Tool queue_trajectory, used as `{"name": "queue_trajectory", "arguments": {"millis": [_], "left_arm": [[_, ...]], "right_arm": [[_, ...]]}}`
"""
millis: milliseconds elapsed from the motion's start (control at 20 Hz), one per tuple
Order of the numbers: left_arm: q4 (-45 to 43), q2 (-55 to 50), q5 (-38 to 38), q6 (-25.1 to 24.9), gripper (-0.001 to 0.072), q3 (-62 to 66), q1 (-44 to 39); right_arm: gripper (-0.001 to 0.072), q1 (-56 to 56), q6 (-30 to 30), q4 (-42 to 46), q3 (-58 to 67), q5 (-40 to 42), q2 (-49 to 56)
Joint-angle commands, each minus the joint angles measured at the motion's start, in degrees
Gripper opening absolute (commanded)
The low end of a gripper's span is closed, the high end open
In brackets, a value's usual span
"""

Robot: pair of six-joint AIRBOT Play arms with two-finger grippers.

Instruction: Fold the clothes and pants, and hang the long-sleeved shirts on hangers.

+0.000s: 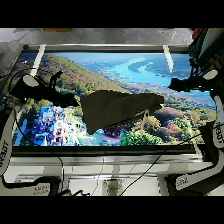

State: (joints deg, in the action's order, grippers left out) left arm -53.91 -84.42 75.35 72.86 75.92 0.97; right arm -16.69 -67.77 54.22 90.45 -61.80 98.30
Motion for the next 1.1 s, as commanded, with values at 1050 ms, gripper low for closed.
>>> {"name": "queue_trajectory", "arguments": {"millis": [1050], "left_arm": [[0.0,0.1,-0.2,0.0,0.0175,0.1,-0.6]], "right_arm": [[0.0585,0.8,-3.1,-9.0,-4.0,-25.8,16.7]]}}
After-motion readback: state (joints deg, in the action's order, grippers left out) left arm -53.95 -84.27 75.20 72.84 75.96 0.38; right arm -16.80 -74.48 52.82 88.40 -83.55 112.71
